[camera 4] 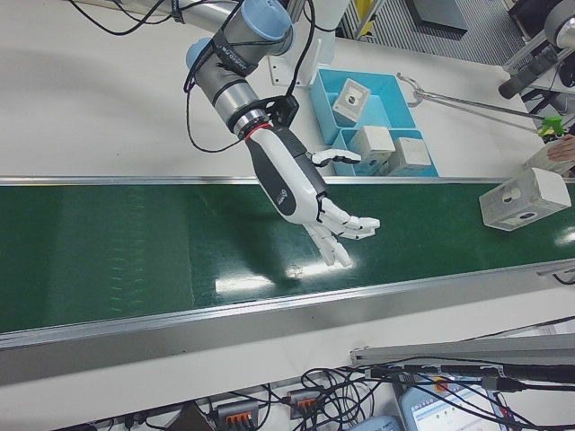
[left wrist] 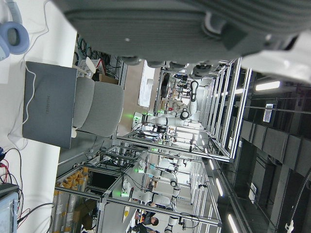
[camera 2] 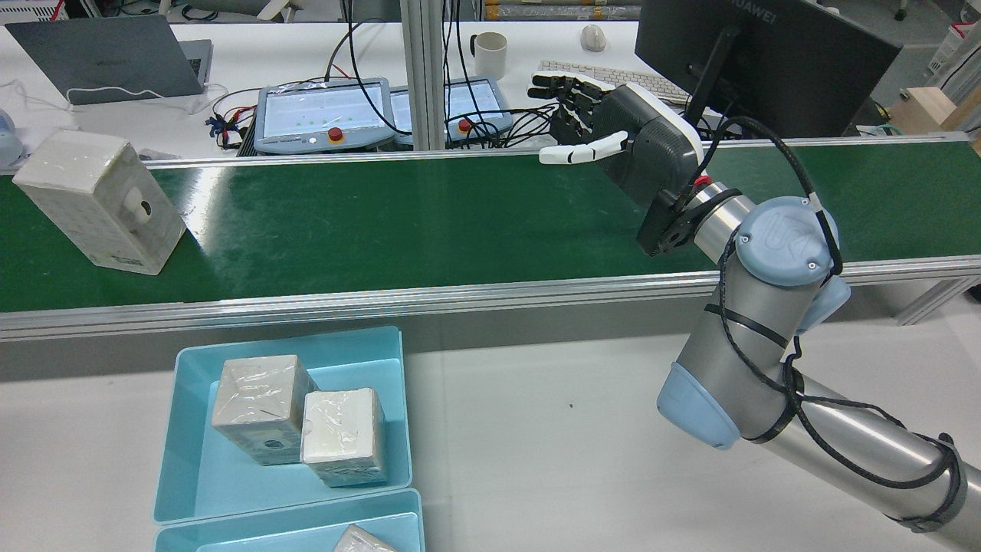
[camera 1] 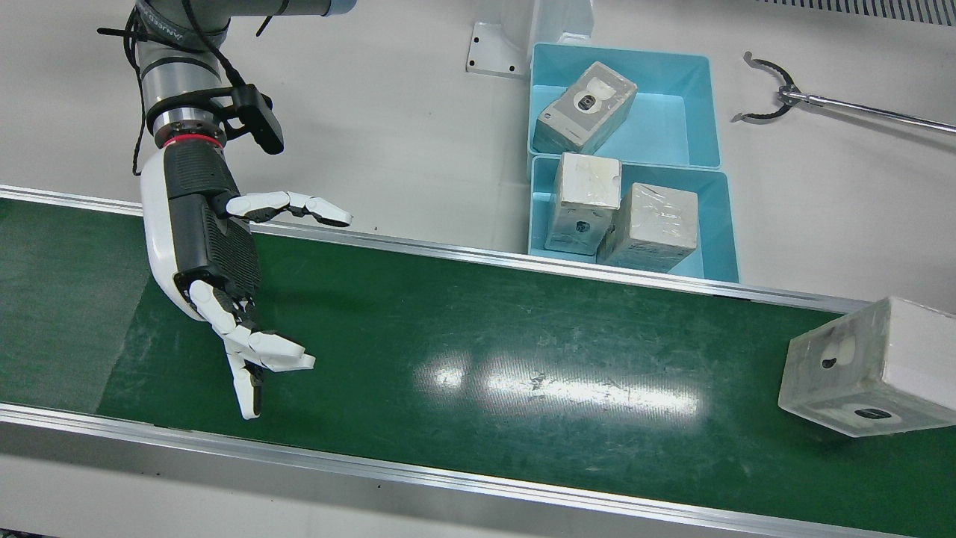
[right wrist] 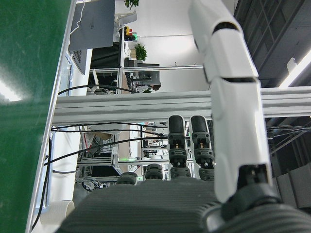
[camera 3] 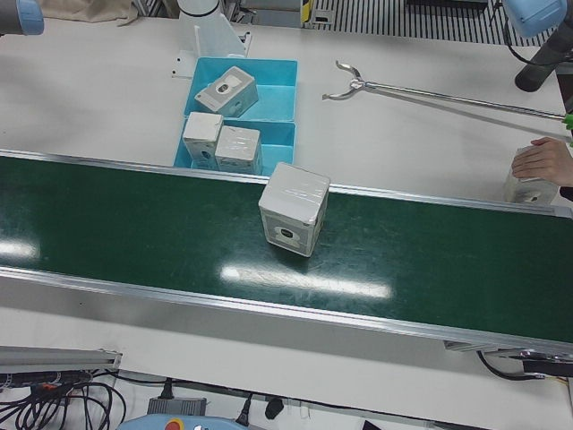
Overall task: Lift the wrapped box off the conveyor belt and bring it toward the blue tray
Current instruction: 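Track the approaching wrapped white box with the right hand along the belt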
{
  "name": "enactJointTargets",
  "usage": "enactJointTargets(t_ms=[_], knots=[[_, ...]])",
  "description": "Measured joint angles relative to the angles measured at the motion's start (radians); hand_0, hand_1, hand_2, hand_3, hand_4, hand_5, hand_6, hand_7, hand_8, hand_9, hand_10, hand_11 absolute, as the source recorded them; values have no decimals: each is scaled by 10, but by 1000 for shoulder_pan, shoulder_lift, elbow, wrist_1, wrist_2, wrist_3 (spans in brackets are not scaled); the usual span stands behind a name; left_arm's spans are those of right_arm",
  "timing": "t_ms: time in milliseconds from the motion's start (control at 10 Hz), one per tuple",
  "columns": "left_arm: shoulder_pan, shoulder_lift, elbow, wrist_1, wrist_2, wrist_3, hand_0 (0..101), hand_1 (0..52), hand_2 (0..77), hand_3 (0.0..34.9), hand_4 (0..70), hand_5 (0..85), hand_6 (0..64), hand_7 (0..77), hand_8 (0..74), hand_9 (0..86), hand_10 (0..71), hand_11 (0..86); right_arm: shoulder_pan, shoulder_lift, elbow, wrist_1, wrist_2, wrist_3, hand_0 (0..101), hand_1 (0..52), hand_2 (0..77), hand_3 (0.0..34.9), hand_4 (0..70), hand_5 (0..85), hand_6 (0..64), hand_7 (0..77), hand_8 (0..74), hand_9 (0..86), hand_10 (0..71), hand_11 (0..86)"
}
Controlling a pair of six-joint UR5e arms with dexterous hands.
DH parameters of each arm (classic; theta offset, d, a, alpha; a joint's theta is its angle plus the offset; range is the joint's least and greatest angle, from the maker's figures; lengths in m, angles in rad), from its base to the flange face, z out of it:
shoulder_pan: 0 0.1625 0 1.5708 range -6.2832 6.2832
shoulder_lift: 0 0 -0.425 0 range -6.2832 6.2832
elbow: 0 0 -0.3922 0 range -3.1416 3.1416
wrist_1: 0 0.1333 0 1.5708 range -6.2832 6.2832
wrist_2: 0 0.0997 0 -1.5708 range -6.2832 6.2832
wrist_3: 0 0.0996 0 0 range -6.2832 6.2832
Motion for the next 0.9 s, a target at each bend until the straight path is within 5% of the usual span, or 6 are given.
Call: enactJointTargets(t_ms=[300, 500, 700, 900], knots=[[0, 0, 0, 0, 0, 0, 0, 0, 11, 0, 0, 5, 0, 5, 5, 0, 5, 0, -2, -3, -25, 113, 0, -9, 515, 185, 196, 22, 191, 180, 93, 240, 11, 60, 5, 16], [0, 0, 0, 0, 0, 0, 0, 0, 5, 0, 0, 5, 0, 5, 5, 0, 0, 0, -3, -4, -34, 139, -1, -11, 511, 185, 196, 7, 191, 180, 93, 245, 11, 60, 5, 16], [0, 0, 0, 0, 0, 0, 0, 0, 11, 0, 0, 11, 0, 5, 5, 0, 0, 5, -5, -8, -37, 138, 0, -10, 506, 180, 191, 13, 191, 180, 98, 256, 11, 60, 5, 27], [0, 0, 0, 0, 0, 0, 0, 0, 11, 0, 0, 11, 0, 5, 5, 0, 5, 0, -8, -8, -26, 71, 0, -8, 502, 169, 180, 32, 191, 191, 98, 267, 11, 60, 5, 22]])
